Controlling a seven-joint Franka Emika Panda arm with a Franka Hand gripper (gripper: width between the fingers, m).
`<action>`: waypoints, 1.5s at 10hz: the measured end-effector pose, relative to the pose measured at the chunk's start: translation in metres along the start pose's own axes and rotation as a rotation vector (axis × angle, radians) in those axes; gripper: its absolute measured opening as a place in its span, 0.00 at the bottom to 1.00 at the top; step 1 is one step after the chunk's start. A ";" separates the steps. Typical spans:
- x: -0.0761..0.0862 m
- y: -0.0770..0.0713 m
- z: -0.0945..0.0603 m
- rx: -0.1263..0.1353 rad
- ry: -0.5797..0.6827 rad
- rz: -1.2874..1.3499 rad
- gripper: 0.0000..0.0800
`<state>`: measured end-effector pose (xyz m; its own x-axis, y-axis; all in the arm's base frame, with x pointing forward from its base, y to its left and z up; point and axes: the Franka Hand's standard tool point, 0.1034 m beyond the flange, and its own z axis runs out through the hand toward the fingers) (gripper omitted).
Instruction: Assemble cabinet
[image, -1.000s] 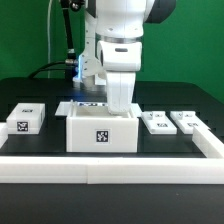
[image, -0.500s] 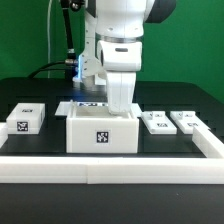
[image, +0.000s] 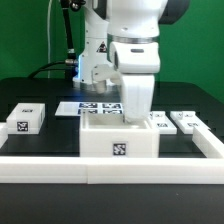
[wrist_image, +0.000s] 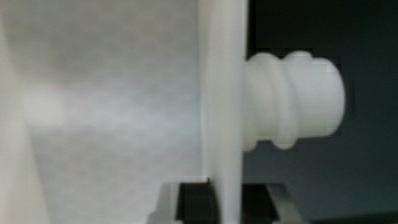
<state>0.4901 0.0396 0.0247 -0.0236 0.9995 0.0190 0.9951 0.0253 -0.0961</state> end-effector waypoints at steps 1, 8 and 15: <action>0.011 0.004 0.001 -0.021 0.004 -0.011 0.06; 0.037 0.014 -0.001 -0.030 0.014 -0.001 0.06; 0.081 0.029 0.000 -0.045 0.021 0.056 0.05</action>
Offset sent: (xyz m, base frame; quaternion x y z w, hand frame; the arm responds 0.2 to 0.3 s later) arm 0.0000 0.0000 0.0000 0.0000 0.0000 0.0000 1.0000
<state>0.5175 0.1213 0.0235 0.0340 0.9988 0.0356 0.9981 -0.0321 -0.0528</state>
